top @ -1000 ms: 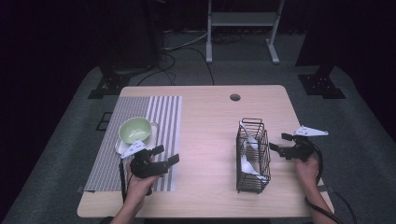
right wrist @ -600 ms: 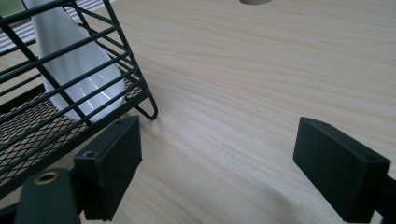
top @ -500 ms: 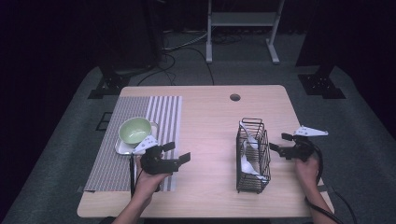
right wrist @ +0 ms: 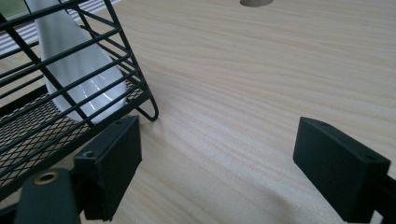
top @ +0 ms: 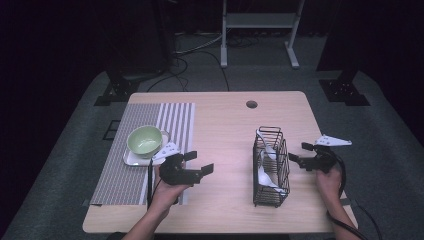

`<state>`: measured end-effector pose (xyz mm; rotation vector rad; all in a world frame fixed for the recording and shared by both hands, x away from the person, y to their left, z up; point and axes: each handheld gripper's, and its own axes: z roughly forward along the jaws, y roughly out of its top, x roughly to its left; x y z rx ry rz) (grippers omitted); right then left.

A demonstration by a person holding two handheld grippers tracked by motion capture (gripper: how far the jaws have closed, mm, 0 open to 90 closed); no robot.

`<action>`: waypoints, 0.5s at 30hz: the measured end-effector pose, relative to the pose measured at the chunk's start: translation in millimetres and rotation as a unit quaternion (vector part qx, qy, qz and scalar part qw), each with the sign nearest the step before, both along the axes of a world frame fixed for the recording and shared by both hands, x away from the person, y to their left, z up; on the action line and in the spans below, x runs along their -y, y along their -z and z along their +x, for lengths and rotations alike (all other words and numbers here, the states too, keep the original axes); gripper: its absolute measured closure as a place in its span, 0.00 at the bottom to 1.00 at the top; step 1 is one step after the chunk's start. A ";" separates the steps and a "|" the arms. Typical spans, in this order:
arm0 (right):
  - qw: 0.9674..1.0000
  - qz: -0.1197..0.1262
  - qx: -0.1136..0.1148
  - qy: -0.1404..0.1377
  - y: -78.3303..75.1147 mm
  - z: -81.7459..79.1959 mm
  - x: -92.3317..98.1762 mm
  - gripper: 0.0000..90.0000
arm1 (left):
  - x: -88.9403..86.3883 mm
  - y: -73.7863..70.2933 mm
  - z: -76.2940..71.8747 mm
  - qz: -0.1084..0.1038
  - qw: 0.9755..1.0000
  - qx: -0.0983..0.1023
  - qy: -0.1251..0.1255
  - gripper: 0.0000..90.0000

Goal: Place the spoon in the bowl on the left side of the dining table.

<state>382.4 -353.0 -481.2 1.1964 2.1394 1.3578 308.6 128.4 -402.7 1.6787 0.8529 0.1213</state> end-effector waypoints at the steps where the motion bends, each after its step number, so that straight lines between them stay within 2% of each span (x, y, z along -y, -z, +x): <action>1: 1.000 0.000 0.000 0.000 0.0 0.0 0.0 0.16 | 0.0 0.0 0.0 0.000 1.000 0.000 0.000 0.10; 15: 1.000 -0.001 0.002 -0.001 0.0 0.0 0.0 0.16 | 26.0 -3.1 2.0 0.006 0.999 -0.008 0.035 0.10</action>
